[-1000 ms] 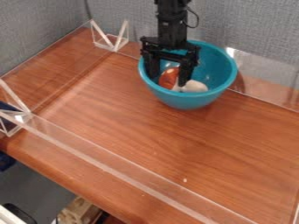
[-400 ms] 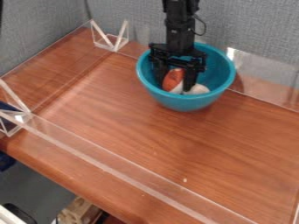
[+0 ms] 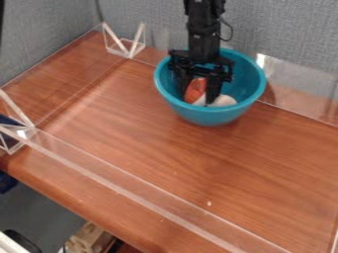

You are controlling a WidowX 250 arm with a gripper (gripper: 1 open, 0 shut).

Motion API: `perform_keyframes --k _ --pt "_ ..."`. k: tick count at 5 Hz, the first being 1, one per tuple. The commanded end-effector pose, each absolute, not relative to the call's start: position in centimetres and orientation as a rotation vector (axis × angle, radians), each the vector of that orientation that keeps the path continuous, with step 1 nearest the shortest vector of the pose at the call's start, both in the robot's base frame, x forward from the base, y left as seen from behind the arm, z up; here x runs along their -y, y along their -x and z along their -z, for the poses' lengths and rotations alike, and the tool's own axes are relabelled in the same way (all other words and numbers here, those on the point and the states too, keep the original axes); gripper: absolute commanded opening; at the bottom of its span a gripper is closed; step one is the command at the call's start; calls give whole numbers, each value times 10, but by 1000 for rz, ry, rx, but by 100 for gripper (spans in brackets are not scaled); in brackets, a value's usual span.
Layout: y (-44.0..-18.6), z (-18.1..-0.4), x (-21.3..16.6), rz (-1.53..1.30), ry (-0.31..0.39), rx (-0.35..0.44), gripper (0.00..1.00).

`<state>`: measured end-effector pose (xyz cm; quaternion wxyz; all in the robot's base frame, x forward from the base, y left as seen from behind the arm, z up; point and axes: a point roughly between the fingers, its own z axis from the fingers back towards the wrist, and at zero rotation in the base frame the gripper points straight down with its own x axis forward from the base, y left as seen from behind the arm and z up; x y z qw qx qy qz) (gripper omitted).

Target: Remove the mushroom from inside the blue bowl and put it on the table

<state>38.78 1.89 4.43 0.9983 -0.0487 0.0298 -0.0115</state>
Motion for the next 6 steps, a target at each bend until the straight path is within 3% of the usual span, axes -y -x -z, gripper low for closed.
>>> perform_keyframes --k 1,6 --pt "-393 -67 -26 17 97 -3 0" --pt "-389 -84 -33 23 117 11 0"
